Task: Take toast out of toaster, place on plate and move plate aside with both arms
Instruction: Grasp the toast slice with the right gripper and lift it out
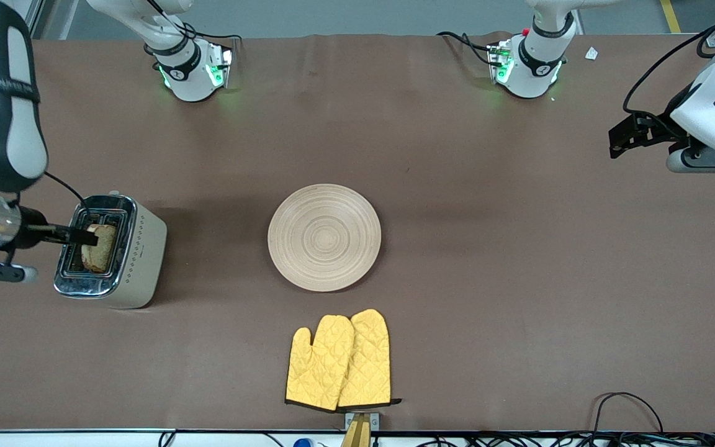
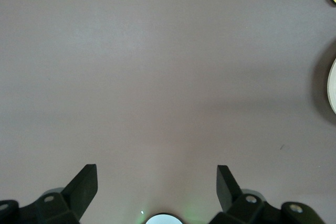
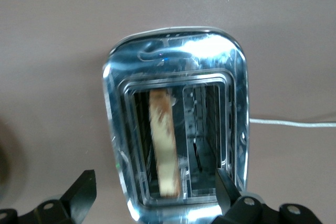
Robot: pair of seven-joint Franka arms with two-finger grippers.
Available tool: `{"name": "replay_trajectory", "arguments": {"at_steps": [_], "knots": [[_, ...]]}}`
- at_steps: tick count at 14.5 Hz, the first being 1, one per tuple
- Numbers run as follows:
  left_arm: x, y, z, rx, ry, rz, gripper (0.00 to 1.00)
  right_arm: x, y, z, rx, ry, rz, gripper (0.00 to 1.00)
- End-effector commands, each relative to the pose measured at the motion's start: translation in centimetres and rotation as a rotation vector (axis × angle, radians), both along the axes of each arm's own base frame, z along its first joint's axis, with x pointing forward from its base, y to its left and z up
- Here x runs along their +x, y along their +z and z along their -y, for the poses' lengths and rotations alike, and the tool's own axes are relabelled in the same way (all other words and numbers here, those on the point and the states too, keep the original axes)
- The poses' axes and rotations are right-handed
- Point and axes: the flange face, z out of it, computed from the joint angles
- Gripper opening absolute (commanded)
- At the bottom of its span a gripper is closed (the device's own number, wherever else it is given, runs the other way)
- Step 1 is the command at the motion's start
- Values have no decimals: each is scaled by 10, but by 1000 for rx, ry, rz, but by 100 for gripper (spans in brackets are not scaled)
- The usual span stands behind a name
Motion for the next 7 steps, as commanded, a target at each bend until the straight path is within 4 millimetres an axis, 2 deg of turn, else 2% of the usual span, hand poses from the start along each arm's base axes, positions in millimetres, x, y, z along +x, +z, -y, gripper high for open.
{"name": "replay_trajectory", "arguments": {"at_steps": [1, 5, 7], "knots": [[0, 6, 1, -11, 0, 2, 100, 5, -16, 7, 9, -23, -8, 86], [0, 4, 1, -12, 0, -3, 100, 3, -26, 4, 11, -11, -35, 37], [0, 3, 0, -11, 5, -7, 100, 3, -26, 4, 12, -8, -37, 21]]}}
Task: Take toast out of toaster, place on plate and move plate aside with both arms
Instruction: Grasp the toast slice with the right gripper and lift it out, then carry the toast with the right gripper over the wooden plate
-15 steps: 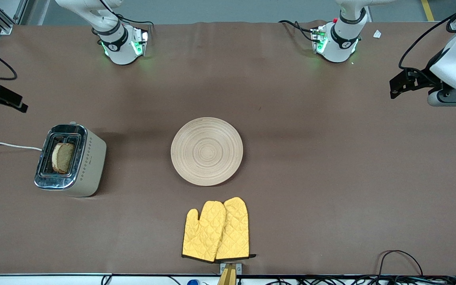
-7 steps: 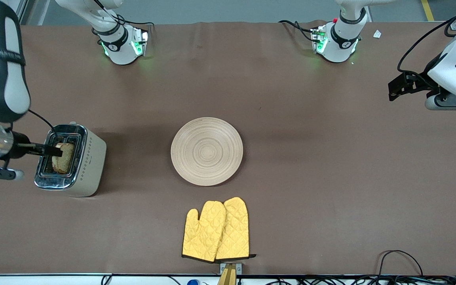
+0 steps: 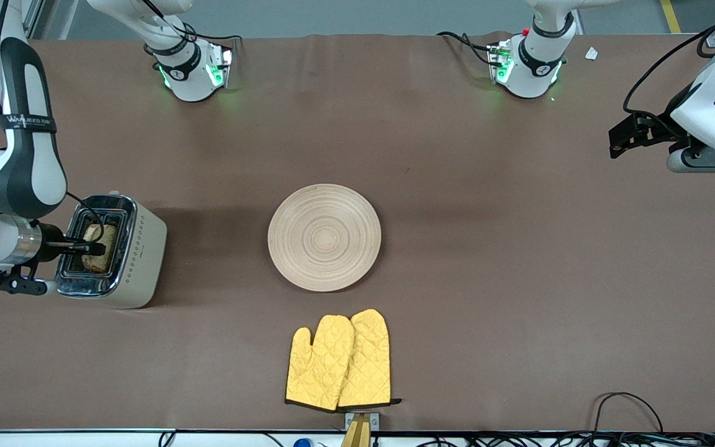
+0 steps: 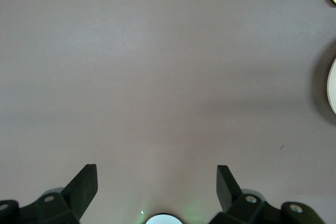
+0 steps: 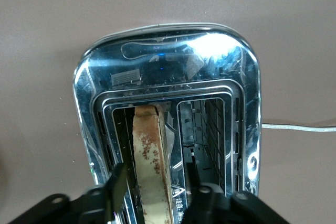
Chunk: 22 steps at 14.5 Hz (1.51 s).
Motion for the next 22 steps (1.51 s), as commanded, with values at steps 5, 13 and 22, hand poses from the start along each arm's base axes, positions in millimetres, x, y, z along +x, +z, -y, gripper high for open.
{"name": "replay_trajectory", "arguments": {"at_steps": [5, 13, 22], "knots": [[-1, 7, 0, -11, 5, 2, 100, -4, 13, 1, 24, 44, 2, 6], [0, 8, -5, -9, 13, 5, 100, -33, 136, -23, 41, 66, 68, 7], [1, 8, -12, -10, 25, 5, 100, -31, 103, -231, 143, 147, 41, 9]]}}
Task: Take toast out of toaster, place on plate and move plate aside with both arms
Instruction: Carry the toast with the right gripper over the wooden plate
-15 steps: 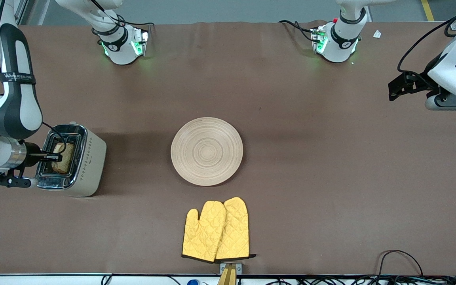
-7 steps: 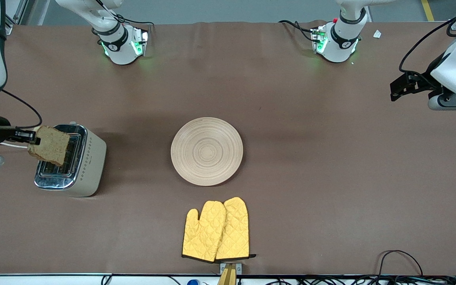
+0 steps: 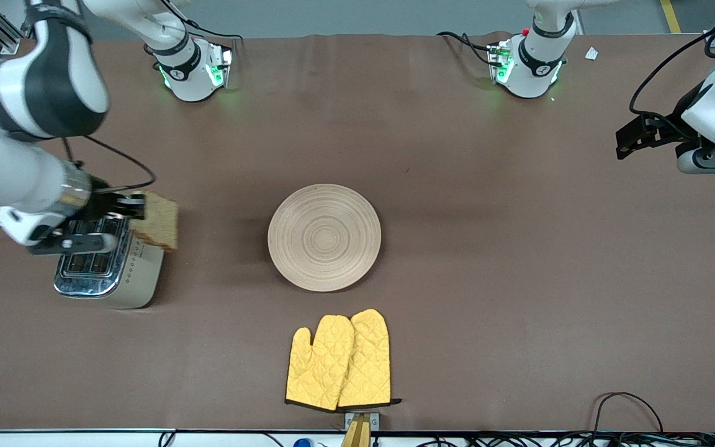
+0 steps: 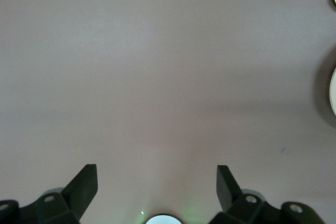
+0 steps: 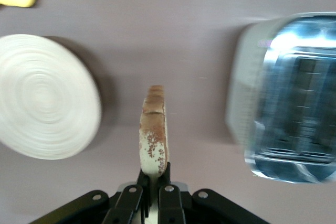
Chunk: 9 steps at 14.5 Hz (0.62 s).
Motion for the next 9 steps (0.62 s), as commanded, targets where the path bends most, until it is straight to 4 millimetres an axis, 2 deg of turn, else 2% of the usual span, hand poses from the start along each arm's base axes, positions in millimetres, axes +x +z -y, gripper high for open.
{"name": "replay_trajectory", "arguments": {"at_steps": [1, 3, 6, 7, 9], "knots": [[-1, 6, -1, -11, 3, 1, 100, 5, -34, -56, 50, -35, -9, 9], [0, 5, -1, -13, 4, 0, 100, 4, -64, -114, 94, -80, -7, 9], [1, 3, 0, -11, 1, -2, 100, -7, -104, -181, 160, -142, -30, 9], [1, 3, 0, -12, 1, -2, 100, -11, -117, -196, 188, -150, -42, 9], [1, 3, 0, -11, 3, -3, 100, -15, -141, -214, 285, -221, -85, 9]]}}
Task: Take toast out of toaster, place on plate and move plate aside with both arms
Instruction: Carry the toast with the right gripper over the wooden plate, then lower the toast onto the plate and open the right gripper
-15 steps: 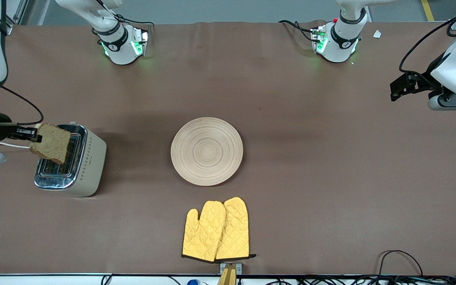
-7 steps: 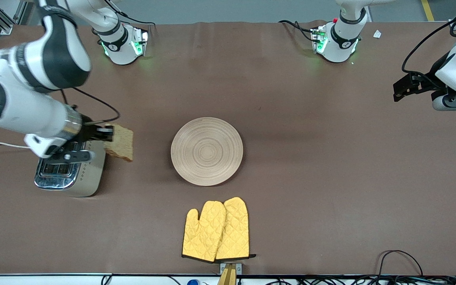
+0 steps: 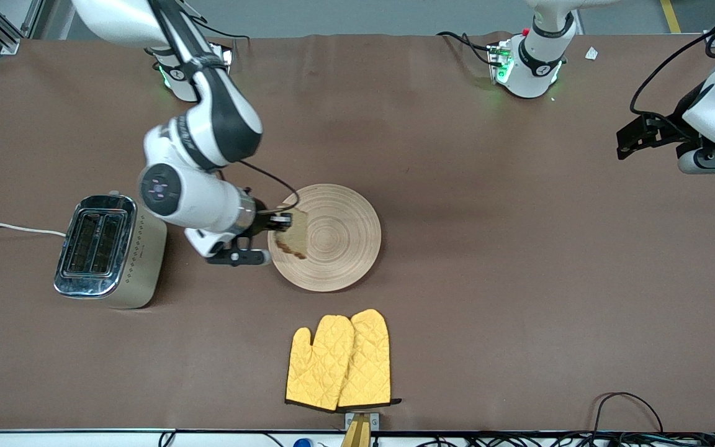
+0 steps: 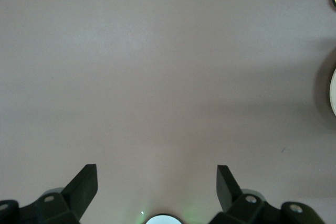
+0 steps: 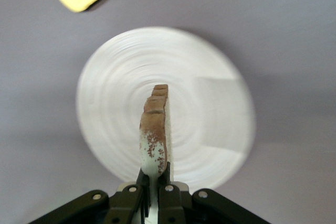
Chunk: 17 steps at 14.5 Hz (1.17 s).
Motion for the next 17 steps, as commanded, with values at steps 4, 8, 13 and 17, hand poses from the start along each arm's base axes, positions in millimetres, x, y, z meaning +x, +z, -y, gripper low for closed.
{"name": "replay_trajectory", "arguments": {"at_steps": [4, 8, 13, 17], "knots": [[3, 0, 0, -13, 1, -9, 100, -12, -70, -45, 155, -160, -59, 9], [3, 0, 0, -13, 1, -9, 100, -10, -95, -33, 127, -146, -33, 20], [2, 0, 1, -14, 0, -9, 100, 2, -117, 22, -25, -105, -11, 86], [3, -1, 2, -16, -1, -11, 100, 20, -58, 66, -139, -38, 73, 100]]}}
